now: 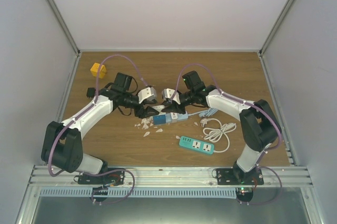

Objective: Pull the plug off the socket

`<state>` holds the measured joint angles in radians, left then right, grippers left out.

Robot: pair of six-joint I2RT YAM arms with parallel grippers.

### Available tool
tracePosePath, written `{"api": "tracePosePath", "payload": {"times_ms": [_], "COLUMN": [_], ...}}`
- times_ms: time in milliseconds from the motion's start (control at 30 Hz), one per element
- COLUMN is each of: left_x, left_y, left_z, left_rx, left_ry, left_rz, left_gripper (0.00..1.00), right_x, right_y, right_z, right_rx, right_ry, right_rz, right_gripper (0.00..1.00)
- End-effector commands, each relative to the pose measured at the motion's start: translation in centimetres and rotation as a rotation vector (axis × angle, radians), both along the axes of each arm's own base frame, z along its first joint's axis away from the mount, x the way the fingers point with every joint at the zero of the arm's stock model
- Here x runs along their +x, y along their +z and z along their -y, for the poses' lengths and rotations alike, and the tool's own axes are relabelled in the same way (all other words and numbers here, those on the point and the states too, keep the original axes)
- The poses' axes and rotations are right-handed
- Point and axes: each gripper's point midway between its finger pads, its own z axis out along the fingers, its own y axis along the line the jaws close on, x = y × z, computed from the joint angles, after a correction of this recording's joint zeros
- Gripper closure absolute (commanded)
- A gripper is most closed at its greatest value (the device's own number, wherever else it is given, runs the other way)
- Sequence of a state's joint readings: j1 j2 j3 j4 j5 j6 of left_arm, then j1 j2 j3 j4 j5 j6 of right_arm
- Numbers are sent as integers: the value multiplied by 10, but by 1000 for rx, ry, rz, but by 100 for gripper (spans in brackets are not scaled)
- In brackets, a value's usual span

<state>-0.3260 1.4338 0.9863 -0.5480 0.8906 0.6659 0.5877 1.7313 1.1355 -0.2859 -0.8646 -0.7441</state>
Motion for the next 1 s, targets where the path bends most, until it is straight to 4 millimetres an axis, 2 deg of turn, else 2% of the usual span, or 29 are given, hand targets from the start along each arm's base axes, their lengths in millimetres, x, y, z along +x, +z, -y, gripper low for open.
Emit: {"api": "tracePosePath", "payload": {"times_ms": [0, 233, 400, 567, 700, 967], "left_x": [0, 6, 7, 8, 5, 2], "left_y": [-2, -17, -16, -18, -16, -10], "left_z": [7, 10, 15, 14, 15, 16], "left_rx": [30, 103, 108, 112, 98, 79], "left_ry": [-13, 10, -2, 18, 9, -5], "left_rz": [114, 209, 250, 251, 238, 261], "left_gripper": [37, 36, 48, 61, 69, 73], "right_x": [-9, -15, -16, -16, -11, -17], "right_y": [18, 15, 6, -1, -8, -19], "right_z": [-4, -2, -1, -1, -4, -15], "right_rx": [50, 58, 47, 48, 48, 44], "right_ry": [42, 54, 56, 39, 20, 53], "right_rz": [45, 50, 52, 55, 49, 39], "right_gripper": [74, 73, 69, 55, 48, 45]}}
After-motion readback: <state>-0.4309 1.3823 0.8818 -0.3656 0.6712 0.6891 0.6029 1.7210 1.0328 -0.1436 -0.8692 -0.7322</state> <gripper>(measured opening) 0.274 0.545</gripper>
